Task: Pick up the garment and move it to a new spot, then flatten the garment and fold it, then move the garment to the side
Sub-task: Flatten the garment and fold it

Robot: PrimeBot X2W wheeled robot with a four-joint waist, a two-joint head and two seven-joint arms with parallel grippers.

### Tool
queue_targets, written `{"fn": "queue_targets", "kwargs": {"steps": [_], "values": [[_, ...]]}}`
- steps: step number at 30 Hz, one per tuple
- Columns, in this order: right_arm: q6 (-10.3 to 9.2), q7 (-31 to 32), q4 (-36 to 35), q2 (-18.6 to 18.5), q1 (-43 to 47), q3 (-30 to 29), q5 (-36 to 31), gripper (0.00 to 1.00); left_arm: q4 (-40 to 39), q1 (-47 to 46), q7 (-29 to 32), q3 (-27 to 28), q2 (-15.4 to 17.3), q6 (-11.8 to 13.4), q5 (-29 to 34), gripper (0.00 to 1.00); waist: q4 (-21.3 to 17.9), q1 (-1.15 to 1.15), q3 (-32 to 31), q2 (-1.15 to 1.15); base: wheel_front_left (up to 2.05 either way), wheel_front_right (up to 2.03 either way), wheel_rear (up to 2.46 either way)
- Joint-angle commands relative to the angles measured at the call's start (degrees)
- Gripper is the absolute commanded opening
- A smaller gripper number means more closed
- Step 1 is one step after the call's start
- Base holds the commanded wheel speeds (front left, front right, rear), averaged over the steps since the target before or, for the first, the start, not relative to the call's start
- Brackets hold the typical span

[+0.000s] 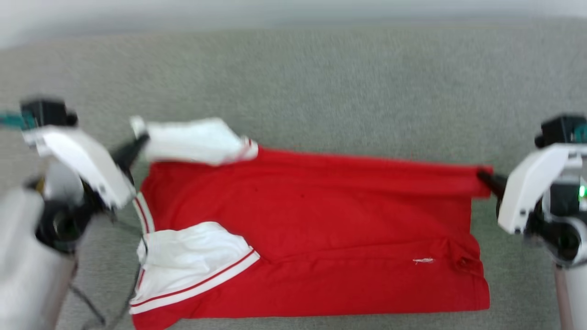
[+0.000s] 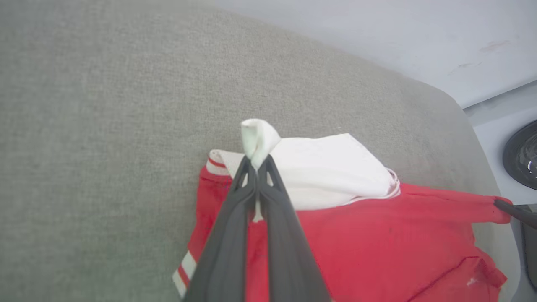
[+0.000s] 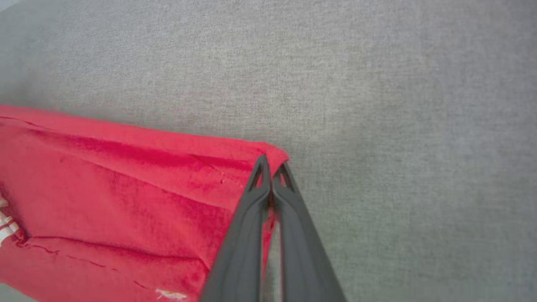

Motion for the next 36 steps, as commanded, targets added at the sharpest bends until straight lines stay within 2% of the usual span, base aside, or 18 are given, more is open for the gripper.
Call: {"fn": "queue_targets", "kwargs": {"steps": [1, 10, 15, 16, 17, 18, 19, 24, 28, 31, 36], "values": [[-0.02, -0.59, -0.50, 0.00, 2.54, -0.65, 0.45, 0.00, -1.17, 3.85, -1.19, 0.37, 0.00, 0.61, -0.27, 0.00, 2.01, 0.00, -4.48, 0.00, 0.00, 0.00, 0.00], [-0.02, -4.75, -0.33, 0.82, 14.05, -3.91, 1.98, 0.00, -10.72, 24.03, -4.87, 1.04, -0.40, 5.59, -2.96, 0.00, 3.75, 0.00, -8.77, 0.00, 0.00, 0.00, 0.00], [-0.03, -7.02, 1.38, 1.31, 18.40, -4.73, 1.99, 0.00, -11.76, 31.30, -6.28, 0.37, -1.65, 8.00, -3.31, 0.00, 3.91, 0.00, -9.55, 0.00, 0.00, 0.00, 0.00], [-0.03, -7.64, 1.63, 1.58, 19.10, -4.65, 2.06, 0.13, -11.50, 32.25, -6.20, -0.16, -2.32, 8.04, -3.38, 0.00, 3.89, 0.00, -9.64, 0.00, 0.00, 0.00, 0.00], [-0.02, -8.31, 1.87, 1.79, 19.77, -4.46, 2.06, 0.50, -11.02, 33.02, -6.32, -0.62, -2.96, 8.07, -3.54, 0.32, 3.85, 0.00, -9.75, 0.00, 0.00, 0.00, 0.00], [-0.03, -8.90, 2.29, 2.01, 20.56, -4.41, 1.96, 1.00, -10.25, 33.65, -6.59, -1.14, -3.39, 8.33, -3.25, 0.65, 3.77, 0.00, -9.91, 0.00, 0.00, 0.00, 0.00], [-0.03, -10.06, 2.57, 2.23, 21.04, -4.64, 1.63, 1.00, -9.49, 34.07, -6.86, -1.57, -4.00, 8.36, -3.02, 1.00, 3.68, 0.00, -10.06, 0.00, 0.00, 0.00, 0.00], [-0.02, -13.84, 2.38, 2.77, 24.27, -3.66, 2.35, 1.00, -6.24, 34.14, -13.46, -1.11, -6.68, 7.99, -0.86, 1.00, 3.17, 0.00, -11.71, 0.00, 0.00, 0.00, 0.00], [-0.02, -15.48, -1.57, 1.83, 26.47, -3.69, 2.81, 1.00, -7.41, 32.99, -19.88, -0.66, -7.89, 7.92, 2.35, 1.00, 2.70, 0.00, -13.69, 0.00, 0.00, 0.00, 0.00], [-0.02, -13.55, -5.06, 1.16, 27.92, -5.13, 3.22, 1.00, -9.35, 32.54, -23.91, -0.77, -7.81, 8.38, 5.25, 1.00, 2.25, 0.00, -15.21, 0.00, 0.00, 0.00, 0.00], [-0.02, -6.72, -9.98, 0.44, 27.52, -9.70, 2.72, 1.00, -13.29, 31.34, -30.81, -0.25, -8.67, 10.06, 9.85, 1.00, 2.16, 0.00, -17.00, 0.00, 0.00, 0.00, 0.00]]}}
